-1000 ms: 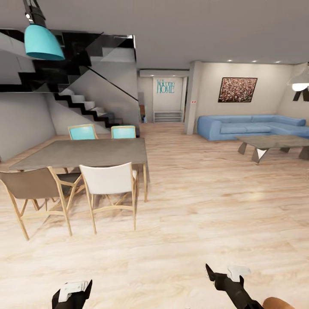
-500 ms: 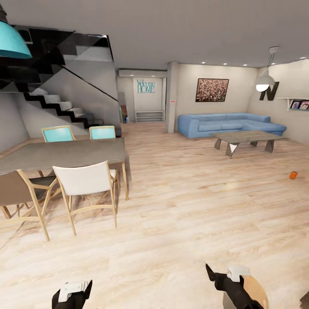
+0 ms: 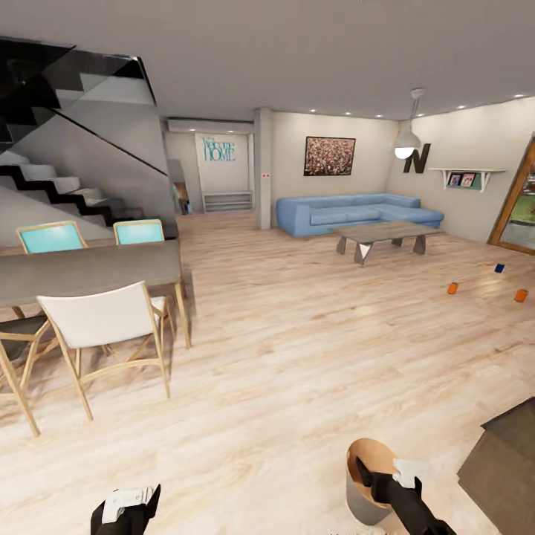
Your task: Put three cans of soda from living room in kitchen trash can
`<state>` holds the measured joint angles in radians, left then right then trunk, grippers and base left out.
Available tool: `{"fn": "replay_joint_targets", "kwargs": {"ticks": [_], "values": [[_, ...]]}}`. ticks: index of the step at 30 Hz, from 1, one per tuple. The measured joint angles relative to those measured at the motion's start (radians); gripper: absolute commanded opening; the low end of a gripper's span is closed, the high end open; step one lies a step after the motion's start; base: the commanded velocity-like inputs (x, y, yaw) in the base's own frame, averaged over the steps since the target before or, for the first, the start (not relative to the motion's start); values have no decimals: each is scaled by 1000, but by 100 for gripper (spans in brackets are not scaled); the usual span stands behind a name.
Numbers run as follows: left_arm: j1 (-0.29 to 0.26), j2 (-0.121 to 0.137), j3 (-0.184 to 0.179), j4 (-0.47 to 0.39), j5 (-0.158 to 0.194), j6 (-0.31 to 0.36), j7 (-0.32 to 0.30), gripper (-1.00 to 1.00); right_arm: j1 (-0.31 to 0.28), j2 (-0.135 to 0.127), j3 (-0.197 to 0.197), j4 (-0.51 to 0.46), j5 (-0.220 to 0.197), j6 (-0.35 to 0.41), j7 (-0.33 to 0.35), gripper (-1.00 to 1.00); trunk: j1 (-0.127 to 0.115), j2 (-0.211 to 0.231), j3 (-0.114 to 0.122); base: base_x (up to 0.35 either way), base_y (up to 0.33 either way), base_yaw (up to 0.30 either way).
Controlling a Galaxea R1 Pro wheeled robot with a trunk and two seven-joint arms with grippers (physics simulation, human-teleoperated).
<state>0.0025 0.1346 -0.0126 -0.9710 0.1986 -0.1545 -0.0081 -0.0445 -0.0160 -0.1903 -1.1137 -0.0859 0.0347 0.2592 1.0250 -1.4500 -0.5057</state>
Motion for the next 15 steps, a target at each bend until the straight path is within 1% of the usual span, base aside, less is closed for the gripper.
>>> {"fn": "replay_joint_targets", "kwargs": {"ticks": [11,15], "values": [[0,0,0,0,-1,0,0,100,0,1,0,0,0,-2,0,100,0,0,0,-2,-275,-251],[0,1,0,0,-1,0,0,100,0,1,0,0,0,-4,1,100,0,0,0,0,-172,-210]]}}
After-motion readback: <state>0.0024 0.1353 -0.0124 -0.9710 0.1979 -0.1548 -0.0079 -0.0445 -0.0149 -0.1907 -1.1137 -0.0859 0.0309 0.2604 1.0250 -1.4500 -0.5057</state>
